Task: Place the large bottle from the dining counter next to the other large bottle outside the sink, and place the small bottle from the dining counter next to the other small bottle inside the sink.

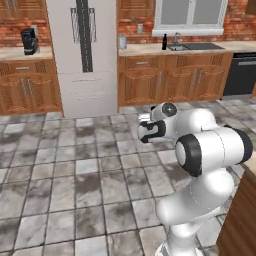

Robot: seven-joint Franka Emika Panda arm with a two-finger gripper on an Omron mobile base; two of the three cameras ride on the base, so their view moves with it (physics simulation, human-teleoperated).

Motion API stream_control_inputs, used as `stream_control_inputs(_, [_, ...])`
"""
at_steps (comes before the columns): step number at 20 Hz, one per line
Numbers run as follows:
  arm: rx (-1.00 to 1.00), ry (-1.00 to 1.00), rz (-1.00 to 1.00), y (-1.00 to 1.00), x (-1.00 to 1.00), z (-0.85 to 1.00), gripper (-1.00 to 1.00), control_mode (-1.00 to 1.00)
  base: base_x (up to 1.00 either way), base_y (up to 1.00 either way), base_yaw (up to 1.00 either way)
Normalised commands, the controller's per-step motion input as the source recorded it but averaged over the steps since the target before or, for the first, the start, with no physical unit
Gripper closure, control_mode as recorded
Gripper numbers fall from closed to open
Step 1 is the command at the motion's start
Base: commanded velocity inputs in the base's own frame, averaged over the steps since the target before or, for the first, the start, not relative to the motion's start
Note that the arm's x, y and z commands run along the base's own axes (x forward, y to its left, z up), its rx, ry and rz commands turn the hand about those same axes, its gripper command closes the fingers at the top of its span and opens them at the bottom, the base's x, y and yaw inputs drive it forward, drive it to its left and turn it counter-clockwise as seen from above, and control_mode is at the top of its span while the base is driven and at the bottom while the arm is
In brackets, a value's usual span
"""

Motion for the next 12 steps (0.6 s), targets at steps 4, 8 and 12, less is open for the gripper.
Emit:
stream_control_inputs(4, [0.0,0.0,0.0,0.0,0.0,0.0,1.0,1.0,1.0,0.0,-0.03])
stream_control_inputs(8, [0.0,0.0,0.0,0.0,0.0,0.0,1.0,1.0,1.0,0.0,-0.01])
stream_control_inputs(12, [0.0,0.0,0.0,0.0,0.0,0.0,1.0,1.0,1.0,0.0,0.0])
